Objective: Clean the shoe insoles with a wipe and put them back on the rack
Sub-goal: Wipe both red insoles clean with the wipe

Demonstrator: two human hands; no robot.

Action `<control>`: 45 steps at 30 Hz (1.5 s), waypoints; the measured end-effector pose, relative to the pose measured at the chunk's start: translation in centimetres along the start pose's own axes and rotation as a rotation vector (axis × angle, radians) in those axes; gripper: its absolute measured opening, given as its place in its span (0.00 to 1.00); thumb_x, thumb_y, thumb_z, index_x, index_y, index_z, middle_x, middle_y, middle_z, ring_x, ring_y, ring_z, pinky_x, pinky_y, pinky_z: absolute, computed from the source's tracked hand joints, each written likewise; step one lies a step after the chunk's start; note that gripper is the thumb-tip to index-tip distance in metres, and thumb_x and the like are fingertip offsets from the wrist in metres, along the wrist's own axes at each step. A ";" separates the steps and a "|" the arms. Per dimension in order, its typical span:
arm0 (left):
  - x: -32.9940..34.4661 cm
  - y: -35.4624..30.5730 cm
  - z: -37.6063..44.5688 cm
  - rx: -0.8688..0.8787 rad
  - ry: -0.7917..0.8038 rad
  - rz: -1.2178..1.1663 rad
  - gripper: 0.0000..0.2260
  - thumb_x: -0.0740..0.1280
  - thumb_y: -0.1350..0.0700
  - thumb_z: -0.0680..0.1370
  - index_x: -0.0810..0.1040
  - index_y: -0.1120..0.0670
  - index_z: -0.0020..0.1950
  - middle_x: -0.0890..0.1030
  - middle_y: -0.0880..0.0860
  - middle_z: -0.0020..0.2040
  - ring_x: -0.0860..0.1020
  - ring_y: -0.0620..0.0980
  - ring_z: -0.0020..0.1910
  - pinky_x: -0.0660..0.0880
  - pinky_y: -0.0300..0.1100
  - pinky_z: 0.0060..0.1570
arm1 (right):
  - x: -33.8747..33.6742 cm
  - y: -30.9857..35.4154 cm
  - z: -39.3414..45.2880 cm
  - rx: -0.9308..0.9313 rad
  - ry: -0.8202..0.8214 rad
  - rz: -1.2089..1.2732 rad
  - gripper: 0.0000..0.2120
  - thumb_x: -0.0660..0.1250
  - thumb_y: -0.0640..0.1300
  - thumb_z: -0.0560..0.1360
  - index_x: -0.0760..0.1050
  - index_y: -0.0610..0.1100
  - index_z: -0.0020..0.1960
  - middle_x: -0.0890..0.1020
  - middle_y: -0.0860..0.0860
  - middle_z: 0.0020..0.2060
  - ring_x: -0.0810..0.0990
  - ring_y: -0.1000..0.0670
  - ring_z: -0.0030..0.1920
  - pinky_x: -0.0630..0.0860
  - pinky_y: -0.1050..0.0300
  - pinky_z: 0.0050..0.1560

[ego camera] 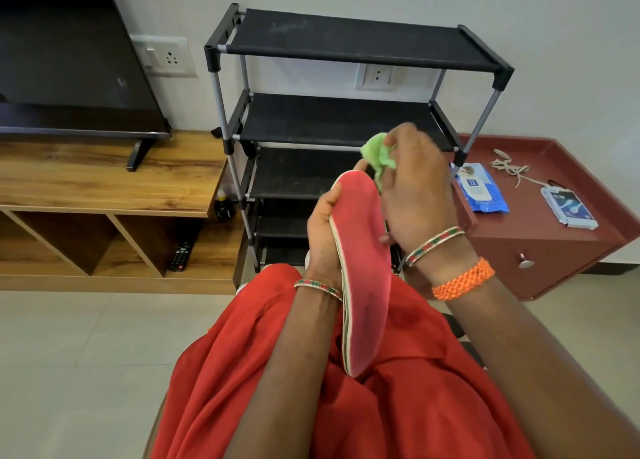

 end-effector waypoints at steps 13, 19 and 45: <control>-1.1 -0.8 -0.5 0.064 -0.051 0.048 0.28 0.50 0.41 0.80 0.64 0.58 0.73 0.78 0.57 0.52 0.77 0.53 0.52 0.77 0.44 0.52 | 2.3 0.3 -3.4 0.249 0.215 0.651 0.16 0.69 0.31 0.71 0.68 0.46 0.50 0.80 0.54 0.39 0.81 0.59 0.42 0.76 0.69 0.45; -1.0 -0.3 -0.4 0.020 -0.048 0.081 0.28 0.48 0.40 0.80 0.69 0.60 0.68 0.79 0.57 0.51 0.79 0.52 0.51 0.77 0.43 0.52 | 2.4 0.0 -2.9 0.154 0.240 0.627 0.11 0.71 0.32 0.69 0.76 0.46 0.44 0.81 0.53 0.41 0.80 0.57 0.43 0.77 0.66 0.47; -1.1 1.1 0.4 -0.061 0.006 0.122 0.31 0.46 0.36 0.79 0.77 0.59 0.57 0.81 0.59 0.45 0.78 0.55 0.42 0.74 0.45 0.46 | 0.2 -1.3 -1.3 -0.282 -0.023 0.144 0.14 0.57 0.34 0.66 0.82 0.38 0.40 0.83 0.45 0.38 0.81 0.42 0.41 0.79 0.49 0.42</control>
Point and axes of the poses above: each hand's wrist, its own z-axis towards the middle knuckle, its own x-axis out of the palm, y = z × x, the point moved 5 cm from there along z, towards the middle knuckle
